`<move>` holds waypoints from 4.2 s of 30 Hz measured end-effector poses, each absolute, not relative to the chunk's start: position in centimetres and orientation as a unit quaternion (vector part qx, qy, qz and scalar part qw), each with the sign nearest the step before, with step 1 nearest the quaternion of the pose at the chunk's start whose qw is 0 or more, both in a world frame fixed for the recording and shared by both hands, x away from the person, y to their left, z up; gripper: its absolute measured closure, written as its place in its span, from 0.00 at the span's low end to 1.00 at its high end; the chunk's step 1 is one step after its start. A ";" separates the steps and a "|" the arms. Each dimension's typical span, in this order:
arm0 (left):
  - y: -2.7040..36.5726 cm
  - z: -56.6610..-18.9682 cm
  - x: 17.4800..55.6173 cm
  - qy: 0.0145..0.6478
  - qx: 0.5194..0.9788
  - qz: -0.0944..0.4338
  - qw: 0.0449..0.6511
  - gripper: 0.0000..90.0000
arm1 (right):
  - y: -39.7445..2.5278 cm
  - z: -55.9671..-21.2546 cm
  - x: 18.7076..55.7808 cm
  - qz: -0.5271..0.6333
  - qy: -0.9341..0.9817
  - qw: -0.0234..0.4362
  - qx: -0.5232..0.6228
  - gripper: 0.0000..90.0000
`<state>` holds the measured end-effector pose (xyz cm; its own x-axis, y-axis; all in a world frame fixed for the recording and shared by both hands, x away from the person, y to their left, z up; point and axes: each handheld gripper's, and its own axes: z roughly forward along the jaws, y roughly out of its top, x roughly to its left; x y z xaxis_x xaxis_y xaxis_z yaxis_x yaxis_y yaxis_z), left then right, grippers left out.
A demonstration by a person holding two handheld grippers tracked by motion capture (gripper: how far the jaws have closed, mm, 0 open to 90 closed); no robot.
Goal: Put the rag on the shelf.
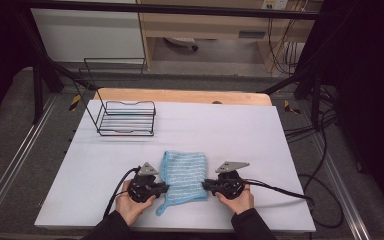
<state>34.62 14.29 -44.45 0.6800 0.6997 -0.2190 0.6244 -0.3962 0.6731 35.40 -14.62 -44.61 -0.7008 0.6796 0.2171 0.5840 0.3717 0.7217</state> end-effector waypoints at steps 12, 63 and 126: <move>16.6 -42.8 35.6 0.383 0.830 0.088 0.396 0.45 | -17.1 -43.8 35.9 0.451 0.800 0.086 0.386 0.37; 14.4 -43.3 45.5 0.428 0.825 0.085 0.358 0.59 | -18.7 -43.9 36.3 0.445 0.800 0.083 0.395 0.02; 13.6 -44.5 44.8 0.410 0.834 0.079 0.361 0.87 | -13.3 -45.3 44.6 0.404 0.790 0.035 0.461 0.81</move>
<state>44.80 13.59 -44.51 0.6515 0.7408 -0.1635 0.6263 -0.4036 0.6670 44.59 -13.29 -45.25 -0.5732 0.7559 0.3163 0.6990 0.2497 0.6701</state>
